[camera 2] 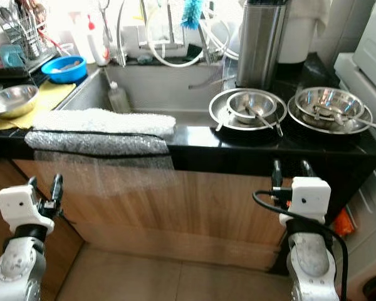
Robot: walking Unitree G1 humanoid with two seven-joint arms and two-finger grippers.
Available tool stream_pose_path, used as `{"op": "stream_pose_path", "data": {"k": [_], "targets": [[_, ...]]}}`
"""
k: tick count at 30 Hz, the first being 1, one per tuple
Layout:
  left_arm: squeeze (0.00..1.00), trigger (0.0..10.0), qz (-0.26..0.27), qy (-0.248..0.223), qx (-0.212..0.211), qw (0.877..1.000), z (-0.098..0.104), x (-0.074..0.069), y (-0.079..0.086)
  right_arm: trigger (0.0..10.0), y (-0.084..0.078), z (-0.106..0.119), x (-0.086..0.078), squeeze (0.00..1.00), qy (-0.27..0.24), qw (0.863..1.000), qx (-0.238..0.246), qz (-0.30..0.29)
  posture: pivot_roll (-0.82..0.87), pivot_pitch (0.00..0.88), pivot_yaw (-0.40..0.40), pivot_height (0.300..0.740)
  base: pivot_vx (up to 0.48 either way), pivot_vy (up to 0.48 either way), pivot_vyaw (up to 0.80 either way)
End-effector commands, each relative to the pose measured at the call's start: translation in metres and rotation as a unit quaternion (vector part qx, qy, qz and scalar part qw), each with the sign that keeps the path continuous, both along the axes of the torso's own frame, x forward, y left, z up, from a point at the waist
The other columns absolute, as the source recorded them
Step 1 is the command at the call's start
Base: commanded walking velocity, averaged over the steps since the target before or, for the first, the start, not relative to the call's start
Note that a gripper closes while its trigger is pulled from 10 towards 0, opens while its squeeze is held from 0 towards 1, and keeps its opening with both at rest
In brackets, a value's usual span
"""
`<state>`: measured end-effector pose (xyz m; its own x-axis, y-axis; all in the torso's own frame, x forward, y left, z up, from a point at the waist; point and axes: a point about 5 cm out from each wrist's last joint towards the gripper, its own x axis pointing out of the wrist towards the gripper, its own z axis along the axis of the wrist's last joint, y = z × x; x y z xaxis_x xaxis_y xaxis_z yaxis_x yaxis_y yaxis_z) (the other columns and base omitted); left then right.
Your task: Kitchen organization
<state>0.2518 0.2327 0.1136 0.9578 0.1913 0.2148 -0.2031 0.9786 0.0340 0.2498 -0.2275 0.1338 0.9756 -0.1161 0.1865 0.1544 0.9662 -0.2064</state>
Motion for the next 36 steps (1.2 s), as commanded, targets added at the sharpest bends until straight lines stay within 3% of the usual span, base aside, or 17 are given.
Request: {"op": "stream_pose_path", "data": {"k": [1, 8, 11, 16, 27, 32, 36], "targets": [[0.0, 10.0, -0.003, -0.026, 0.008, 1.0, 0.017, 0.007, -0.005, 10.0, 0.01, 0.014, 0.007, 0.0, -0.016, 1.0, -0.01, 0.018, -0.04, 0.0, 0.096, 0.74, 0.0, 0.0, 0.0], [0.0, 10.0, -0.017, -0.056, 0.004, 0.998, 0.038, 0.024, -0.016, 10.0, 0.015, 0.028, 0.018, 0.0, -0.03, 0.999, -0.013, 0.02, -0.07, 0.0, 0.108, 0.74, 0.0, 0.0, 0.0], [0.0, 10.0, -0.043, -0.068, -0.001, 0.997, 0.048, 0.033, -0.029, 10.0, 0.02, 0.037, 0.024, 0.0, -0.045, 0.999, -0.013, 0.025, -0.09, 0.0, 0.121, 0.74, 0.0, 0.0, 0.0], [0.0, 10.0, -0.05, -0.064, -0.004, 0.997, 0.047, 0.032, -0.033, 10.0, 0.025, 0.04, 0.024, 0.0, -0.049, 0.998, -0.013, 0.027, -0.09, 0.0, 0.133, 0.74, 0.0, 0.0, 0.0], [0.0, 10.0, -0.101, -0.071, 0.0, 0.992, 0.056, 0.046, -0.057, 10.0, 0.034, 0.04, 0.025, 0.0, -0.049, 0.998, -0.003, 0.033, -0.11, 0.0, 0.156, 0.74, 0.0, 0.0, 0.0], [0.0, 10.0, -0.15, -0.099, -0.023, 0.984, 0.07, 0.058, -0.084, 10.0, 0.051, 0.042, 0.037, 0.0, -0.057, 0.997, -0.004, 0.054, -0.09, 0.0, 0.147, 0.74, 0.0, 0.0, 0.0], [0.0, 10.0, -0.194, -0.092, -0.033, 0.976, 0.069, 0.061, -0.101, 10.0, 0.052, 0.042, 0.039, 0.0, -0.058, 0.997, -0.002, 0.05, -0.09, 0.0, 0.155, 0.74, 0.0, 0.0, 0.0]]}}
